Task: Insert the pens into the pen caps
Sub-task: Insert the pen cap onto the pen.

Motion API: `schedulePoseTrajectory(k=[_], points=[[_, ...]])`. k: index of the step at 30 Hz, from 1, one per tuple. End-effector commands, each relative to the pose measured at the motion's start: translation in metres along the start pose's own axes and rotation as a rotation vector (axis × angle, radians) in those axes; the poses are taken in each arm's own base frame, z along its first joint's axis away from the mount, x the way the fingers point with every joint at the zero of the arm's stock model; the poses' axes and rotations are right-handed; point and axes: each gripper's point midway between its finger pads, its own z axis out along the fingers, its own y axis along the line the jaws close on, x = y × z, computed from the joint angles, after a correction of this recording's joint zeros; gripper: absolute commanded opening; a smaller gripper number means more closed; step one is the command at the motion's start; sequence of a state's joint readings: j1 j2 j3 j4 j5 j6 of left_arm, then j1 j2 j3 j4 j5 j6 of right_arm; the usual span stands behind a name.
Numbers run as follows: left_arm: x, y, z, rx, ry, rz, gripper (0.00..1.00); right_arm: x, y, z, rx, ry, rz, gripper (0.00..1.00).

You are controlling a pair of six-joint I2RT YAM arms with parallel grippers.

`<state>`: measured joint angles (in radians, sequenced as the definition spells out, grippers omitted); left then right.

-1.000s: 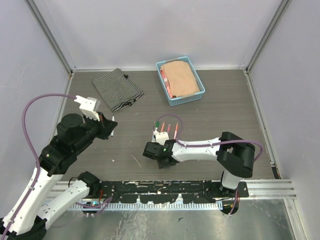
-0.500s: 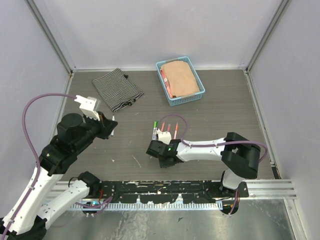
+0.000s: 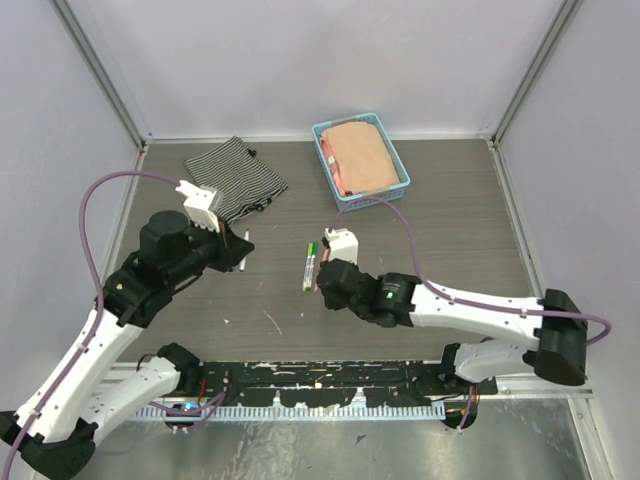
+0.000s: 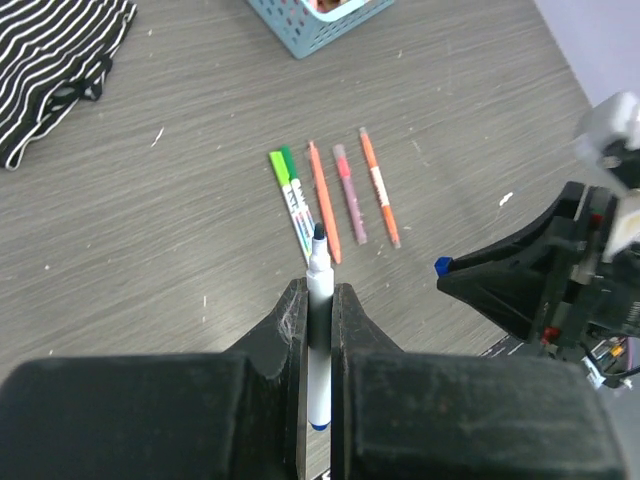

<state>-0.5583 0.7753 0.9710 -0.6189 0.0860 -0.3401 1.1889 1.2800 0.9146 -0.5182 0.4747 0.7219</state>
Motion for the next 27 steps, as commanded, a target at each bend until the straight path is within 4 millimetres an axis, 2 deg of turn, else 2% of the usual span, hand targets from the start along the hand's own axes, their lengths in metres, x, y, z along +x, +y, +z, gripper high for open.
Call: schedulePoseTrajectory(k=[1, 5, 8, 11, 18, 23, 27], points=[[-0.012, -0.013, 0.008, 0.069, -0.051, -0.014, 0.00, -0.083, 0.029, -0.034, -0.213, -0.304, -0.007, 0.00], [-0.013, -0.022, 0.014, 0.108, -0.046, -0.028, 0.00, -0.124, 0.022, -0.054, -0.431, -0.400, 0.113, 0.00], [-0.014, -0.036, 0.019, 0.151, -0.063, -0.027, 0.00, -0.153, 0.009, -0.075, -0.492, -0.508, 0.195, 0.00], [-0.015, -0.054, 0.023, 0.189, -0.076, -0.013, 0.00, -0.171, 0.005, -0.095, -0.543, -0.597, 0.250, 0.00], [-0.018, -0.109, 0.026, 0.314, -0.162, 0.043, 0.00, -0.195, 0.001, -0.132, -0.644, -0.775, 0.379, 0.00], [-0.027, -0.132, 0.024, 0.399, -0.247, 0.052, 0.00, -0.209, 0.001, -0.163, -0.738, -0.900, 0.413, 0.00], [-0.033, -0.145, 0.024, 0.444, -0.274, 0.067, 0.00, -0.217, 0.008, -0.172, -0.778, -0.906, 0.419, 0.00]])
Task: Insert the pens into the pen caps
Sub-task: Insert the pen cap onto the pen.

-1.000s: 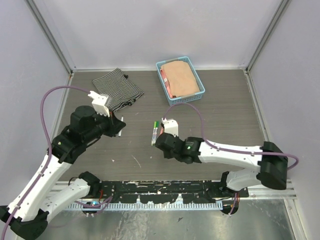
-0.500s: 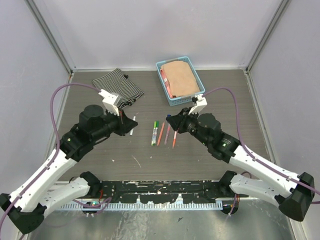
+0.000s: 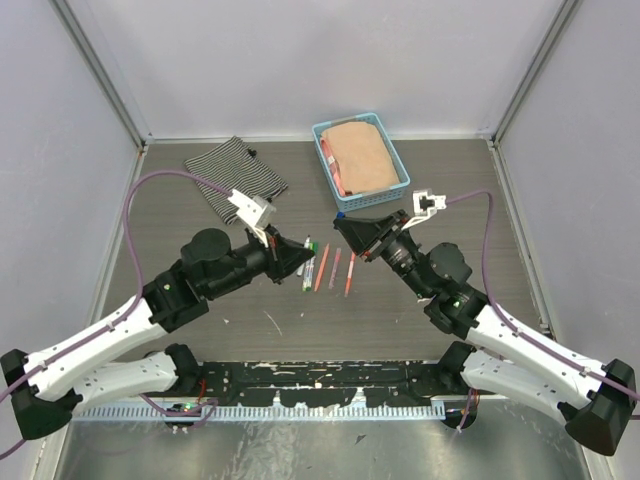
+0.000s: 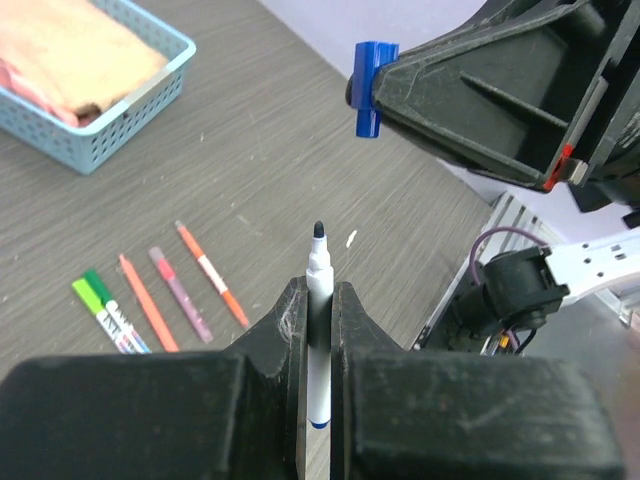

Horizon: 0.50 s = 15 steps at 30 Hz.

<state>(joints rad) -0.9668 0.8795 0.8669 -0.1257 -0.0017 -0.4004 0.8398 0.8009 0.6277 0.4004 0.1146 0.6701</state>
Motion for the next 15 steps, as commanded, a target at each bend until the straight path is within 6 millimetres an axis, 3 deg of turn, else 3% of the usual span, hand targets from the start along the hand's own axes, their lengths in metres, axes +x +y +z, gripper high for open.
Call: schedulePoseTrajectory(k=[1, 15], points=[[-0.031, -0.019, 0.008, 0.066, -0.128, 0.025, 0.00, -0.040, 0.042, 0.003, -0.144, -0.120, 0.052, 0.00], [-0.029, -0.026, 0.012, 0.102, -0.120, 0.046, 0.00, -0.038, 0.062, 0.010, -0.230, -0.088, 0.107, 0.00]])
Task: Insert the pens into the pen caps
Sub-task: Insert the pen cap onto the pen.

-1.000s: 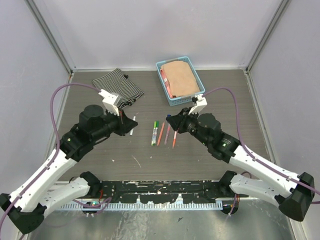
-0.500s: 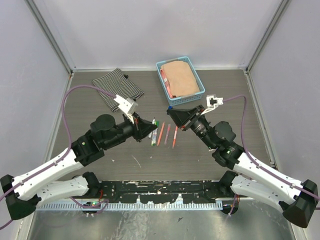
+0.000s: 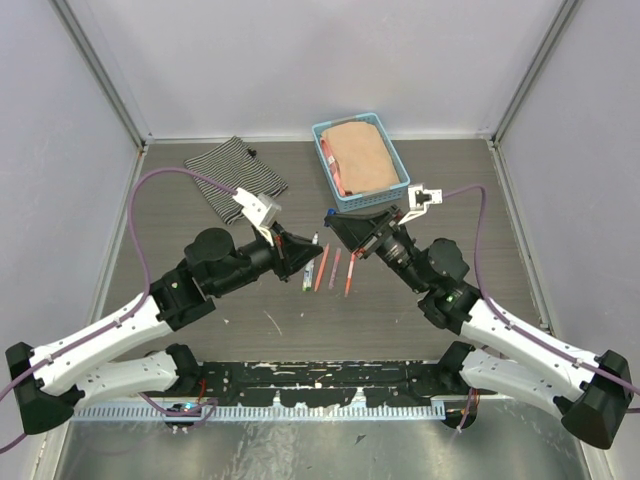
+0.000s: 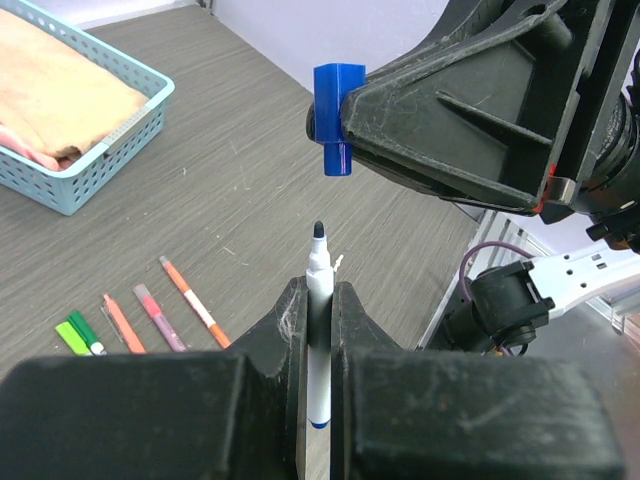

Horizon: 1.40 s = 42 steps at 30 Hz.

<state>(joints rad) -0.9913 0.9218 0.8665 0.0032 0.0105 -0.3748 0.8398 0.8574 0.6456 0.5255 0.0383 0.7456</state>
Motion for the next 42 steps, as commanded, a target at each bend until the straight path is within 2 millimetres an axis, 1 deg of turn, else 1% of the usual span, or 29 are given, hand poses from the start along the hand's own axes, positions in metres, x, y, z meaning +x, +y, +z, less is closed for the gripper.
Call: schedulePoseTrajectory(k=[1, 20, 42], points=[[-0.017, -0.010, 0.000, 0.039, -0.056, 0.019, 0.00, -0.029, 0.036, 0.005, -0.119, -0.070, 0.022, 0.00], [-0.014, -0.012, 0.002, 0.048, -0.045, 0.020, 0.00, -0.021, 0.036, 0.009, -0.125, -0.038, 0.032, 0.00], [-0.019, -0.012, 0.001, 0.044, -0.054, 0.029, 0.00, -0.014, 0.033, 0.009, -0.120, -0.007, 0.033, 0.00]])
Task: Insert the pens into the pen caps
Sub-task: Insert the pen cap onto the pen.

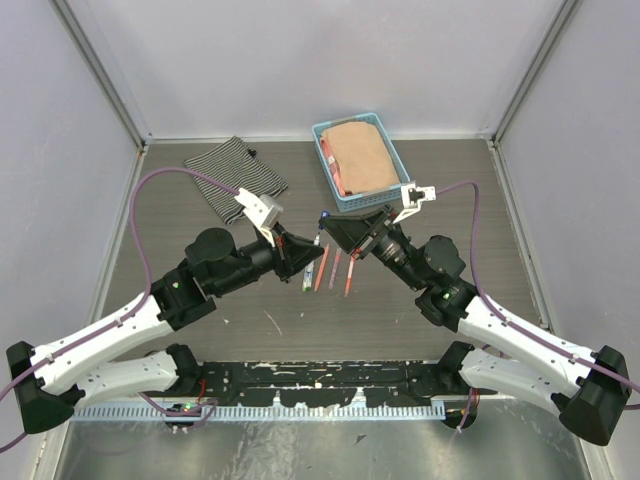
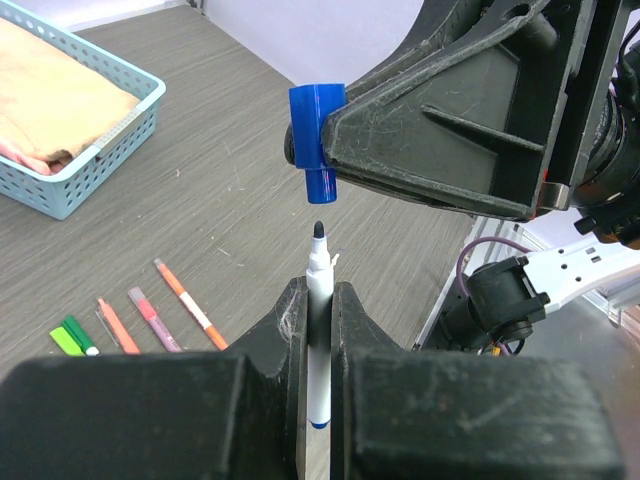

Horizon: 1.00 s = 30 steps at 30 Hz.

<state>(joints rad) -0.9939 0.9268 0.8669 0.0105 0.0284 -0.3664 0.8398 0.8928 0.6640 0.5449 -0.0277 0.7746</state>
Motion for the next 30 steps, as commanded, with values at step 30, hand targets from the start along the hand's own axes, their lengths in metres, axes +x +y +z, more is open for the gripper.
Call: schedulePoseTrajectory(k=[30], points=[[-0.0213, -0.0070, 0.0007, 0.016, -0.060, 0.024, 0.00, -0.0131, 0.0176, 0.0000, -0.051, -0.021, 0.005, 0.00]])
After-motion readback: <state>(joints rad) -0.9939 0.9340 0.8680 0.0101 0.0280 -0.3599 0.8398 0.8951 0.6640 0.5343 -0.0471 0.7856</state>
